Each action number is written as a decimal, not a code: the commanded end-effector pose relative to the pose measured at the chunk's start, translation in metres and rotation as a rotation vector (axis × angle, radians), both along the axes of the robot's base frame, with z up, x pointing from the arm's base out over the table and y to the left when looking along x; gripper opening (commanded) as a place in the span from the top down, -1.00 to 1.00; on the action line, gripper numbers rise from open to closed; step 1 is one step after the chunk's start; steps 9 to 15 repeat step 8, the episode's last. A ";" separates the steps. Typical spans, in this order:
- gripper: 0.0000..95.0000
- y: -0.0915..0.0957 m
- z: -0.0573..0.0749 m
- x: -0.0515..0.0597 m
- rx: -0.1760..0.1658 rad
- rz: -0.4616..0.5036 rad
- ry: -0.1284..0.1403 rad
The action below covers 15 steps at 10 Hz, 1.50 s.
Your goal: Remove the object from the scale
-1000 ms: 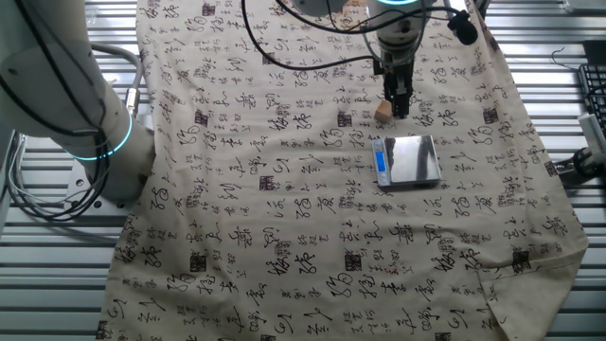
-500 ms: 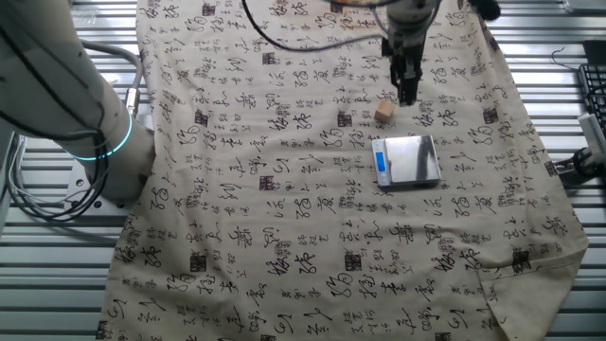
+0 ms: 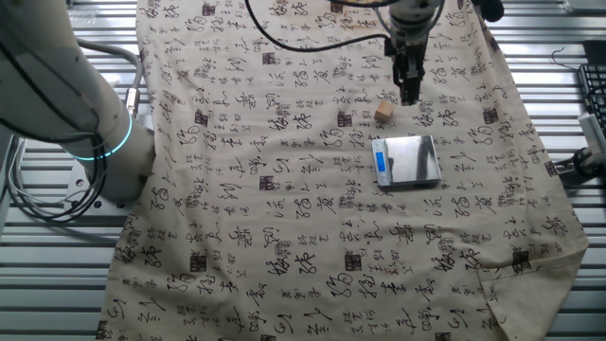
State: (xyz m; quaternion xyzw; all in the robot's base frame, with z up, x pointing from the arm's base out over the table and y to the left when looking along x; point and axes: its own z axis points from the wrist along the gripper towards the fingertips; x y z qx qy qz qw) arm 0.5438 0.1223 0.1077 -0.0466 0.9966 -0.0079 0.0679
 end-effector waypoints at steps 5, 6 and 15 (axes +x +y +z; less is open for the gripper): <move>-0.60 0.000 0.000 -0.001 -0.029 0.045 0.013; -0.60 0.000 0.000 -0.001 -0.029 0.048 0.015; -0.60 0.000 0.000 -0.001 -0.026 0.057 0.015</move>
